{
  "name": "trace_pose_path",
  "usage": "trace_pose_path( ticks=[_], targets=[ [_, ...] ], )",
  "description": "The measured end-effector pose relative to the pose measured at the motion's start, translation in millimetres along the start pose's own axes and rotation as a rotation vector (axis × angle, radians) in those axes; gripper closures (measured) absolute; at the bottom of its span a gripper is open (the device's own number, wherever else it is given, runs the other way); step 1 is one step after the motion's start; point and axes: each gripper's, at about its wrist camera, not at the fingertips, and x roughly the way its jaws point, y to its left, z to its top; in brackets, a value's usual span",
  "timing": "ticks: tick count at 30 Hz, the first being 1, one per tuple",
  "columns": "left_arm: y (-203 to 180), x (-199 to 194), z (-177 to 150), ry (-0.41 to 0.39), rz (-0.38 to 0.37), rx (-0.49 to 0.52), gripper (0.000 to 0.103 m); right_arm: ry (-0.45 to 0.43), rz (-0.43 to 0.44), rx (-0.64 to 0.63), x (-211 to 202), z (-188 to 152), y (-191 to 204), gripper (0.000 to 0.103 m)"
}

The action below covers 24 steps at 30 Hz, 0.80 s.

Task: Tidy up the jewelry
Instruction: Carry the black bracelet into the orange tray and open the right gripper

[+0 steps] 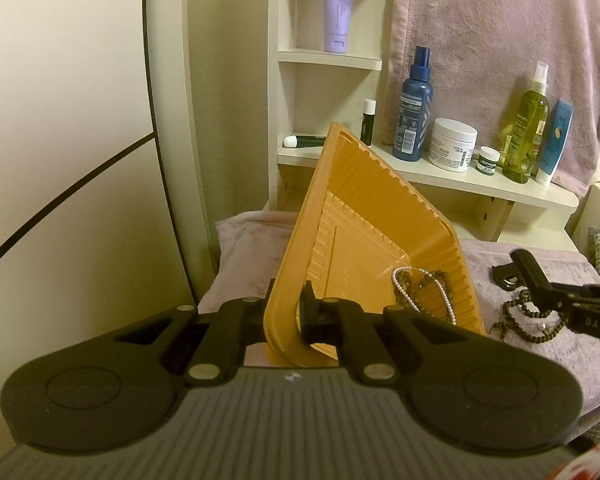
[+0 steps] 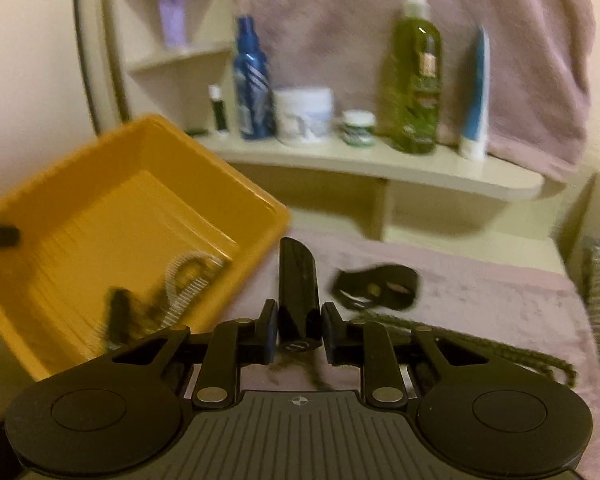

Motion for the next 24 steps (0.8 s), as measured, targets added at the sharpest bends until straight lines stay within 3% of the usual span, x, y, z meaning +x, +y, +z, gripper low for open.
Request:
trace_pose_path(
  ticks=[4,10,17,24],
  targets=[
    [-0.4,0.1,0.0,0.0,-0.002,0.001,0.096,0.008,0.096,0.019,2.7,5.5,20.4,0.08],
    [-0.5,-0.2,-0.1,0.0,-0.004,0.0,0.096,0.047,0.172,0.02,16.0,3.0,45.0,0.08],
    [-0.4,-0.2,-0.1,0.0,-0.004,0.0,0.096,0.089,0.32,0.017,16.8,-1.4,60.0,0.08],
    [-0.3,0.0,0.2,0.001,-0.003,0.0,0.096,0.104,0.414,-0.02,15.9,-5.0,70.8,0.08]
  ],
)
